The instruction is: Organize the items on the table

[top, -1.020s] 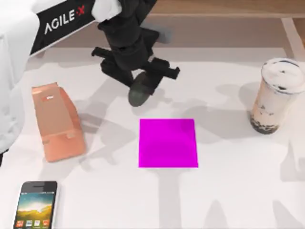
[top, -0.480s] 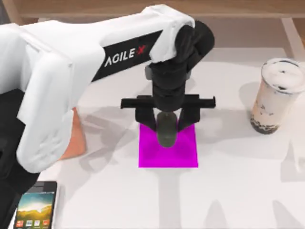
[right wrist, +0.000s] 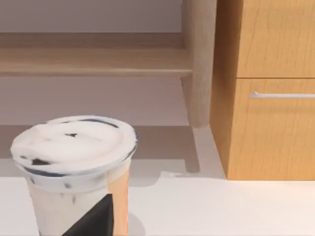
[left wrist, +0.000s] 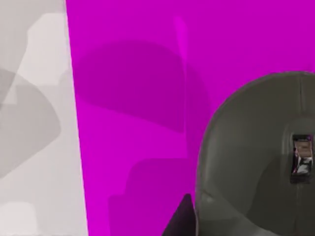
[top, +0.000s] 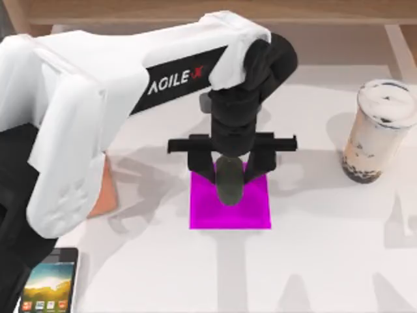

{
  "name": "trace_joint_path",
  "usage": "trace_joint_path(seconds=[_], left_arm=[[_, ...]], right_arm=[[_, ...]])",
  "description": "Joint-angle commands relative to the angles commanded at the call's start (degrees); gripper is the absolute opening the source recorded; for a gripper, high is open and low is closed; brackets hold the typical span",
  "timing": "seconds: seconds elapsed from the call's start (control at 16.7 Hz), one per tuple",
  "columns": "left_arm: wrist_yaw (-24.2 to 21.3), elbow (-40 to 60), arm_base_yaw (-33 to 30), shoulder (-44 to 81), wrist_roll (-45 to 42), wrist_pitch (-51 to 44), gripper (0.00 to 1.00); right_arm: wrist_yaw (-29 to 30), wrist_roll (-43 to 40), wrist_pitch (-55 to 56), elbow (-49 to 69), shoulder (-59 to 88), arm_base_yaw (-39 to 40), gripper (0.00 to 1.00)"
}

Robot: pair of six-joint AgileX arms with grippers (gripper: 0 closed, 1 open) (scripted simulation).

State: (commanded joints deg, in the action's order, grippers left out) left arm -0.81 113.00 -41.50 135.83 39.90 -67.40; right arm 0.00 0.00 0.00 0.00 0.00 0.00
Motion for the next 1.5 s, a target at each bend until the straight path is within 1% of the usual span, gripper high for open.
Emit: trace_joint_path(seconds=[0.48,1.26,1.32,1.5], left_arm=[[0.07,-1.47,-0.32,0.63,0.06,1.77,0.00],[0.07,-1.47,-0.32,0.63,0.06,1.77,0.98],[0.07,-1.47,-0.32,0.63,0.06,1.77,1.00],[0.07,-1.47,-0.32,0.63,0.06,1.77,1.00]], right_arm=[[0.00,0.00,0.00,0.00,0.00,0.00,1.00],[0.00,0.00,0.00,0.00,0.00,0.00,1.00],[0.00,0.00,0.00,0.00,0.00,0.00,1.00],[0.00,0.00,0.00,0.00,0.00,0.00,1.00]])
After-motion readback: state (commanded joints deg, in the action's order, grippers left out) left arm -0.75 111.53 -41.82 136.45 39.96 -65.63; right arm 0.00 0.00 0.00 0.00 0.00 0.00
